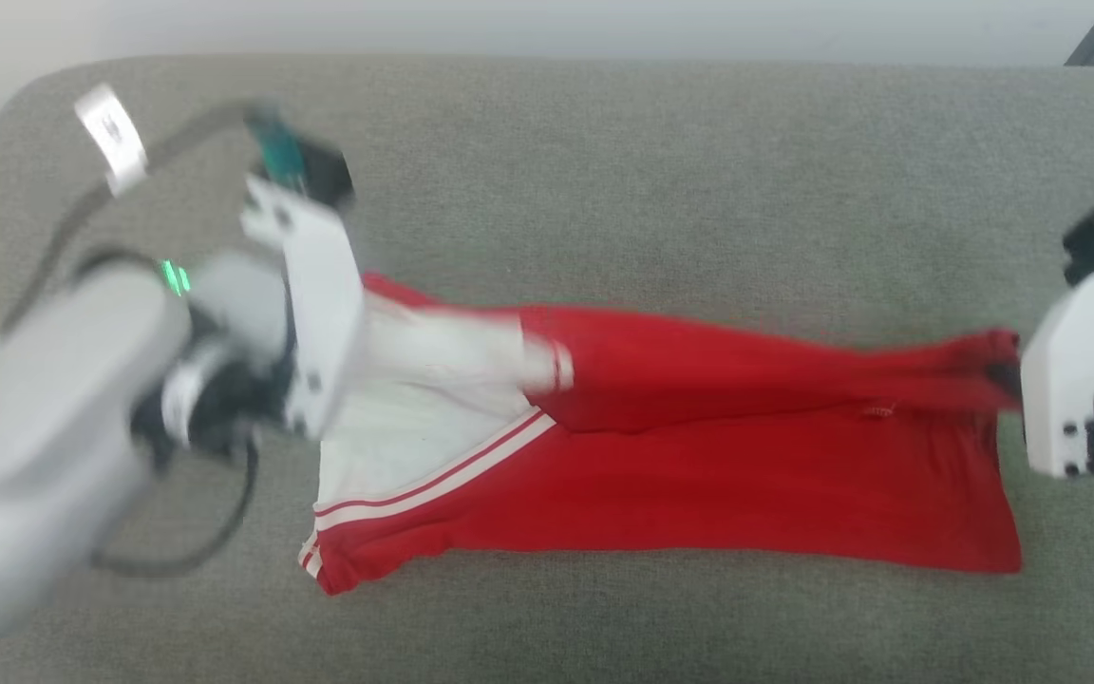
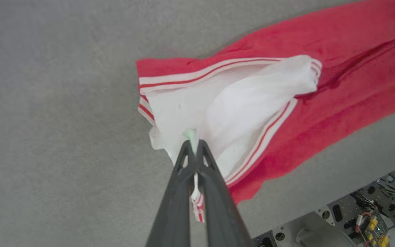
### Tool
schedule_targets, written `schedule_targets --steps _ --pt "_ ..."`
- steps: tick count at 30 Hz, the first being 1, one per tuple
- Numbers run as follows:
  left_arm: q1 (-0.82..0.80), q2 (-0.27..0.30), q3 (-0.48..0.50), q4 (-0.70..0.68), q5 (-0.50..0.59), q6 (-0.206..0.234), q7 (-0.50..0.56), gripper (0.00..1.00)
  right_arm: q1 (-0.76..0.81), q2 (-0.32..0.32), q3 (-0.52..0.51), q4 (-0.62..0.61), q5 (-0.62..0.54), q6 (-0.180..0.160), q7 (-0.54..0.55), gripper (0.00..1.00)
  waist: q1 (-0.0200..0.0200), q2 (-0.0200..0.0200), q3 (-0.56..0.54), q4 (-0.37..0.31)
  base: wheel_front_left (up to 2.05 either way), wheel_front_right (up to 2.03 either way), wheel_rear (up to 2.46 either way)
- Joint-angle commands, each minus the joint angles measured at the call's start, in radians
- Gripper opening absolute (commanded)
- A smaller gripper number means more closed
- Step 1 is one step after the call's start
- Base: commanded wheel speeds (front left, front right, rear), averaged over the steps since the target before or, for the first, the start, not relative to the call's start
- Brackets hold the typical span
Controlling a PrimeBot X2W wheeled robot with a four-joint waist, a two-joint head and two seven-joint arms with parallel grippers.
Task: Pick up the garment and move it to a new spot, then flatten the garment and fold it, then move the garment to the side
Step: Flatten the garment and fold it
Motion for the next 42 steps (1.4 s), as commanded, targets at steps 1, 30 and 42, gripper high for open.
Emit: schedule_targets --steps 1,30,42 --pt "0.036 0.018 -0.003 -0.046 -0.006 0.029 0.008 0.0 0.024 0.004 -0.012 -0.013 -0.003 0.0 0.009 0.0 -0.0001 0.0 -0.002 0.002 0.0 0.0 0.0" --pt "0.341 0.056 0.083 -0.11 -0.082 0.086 -0.296 1.0 0.153 0.108 -0.09 0.058 -0.044 0.0 -0.098 1.0 -0.0001 0.0 -0.147 0.004 0.0 0.0 0.0" --pt "0.5 0.088 0.188 -0.065 -0.015 0.028 -0.723 1.0 0.216 0.123 -0.199 0.08 -0.072 0.0 -0.113 1.0 -0.0001 0.0 -0.176 0.026 0.0 0.0 0.0"
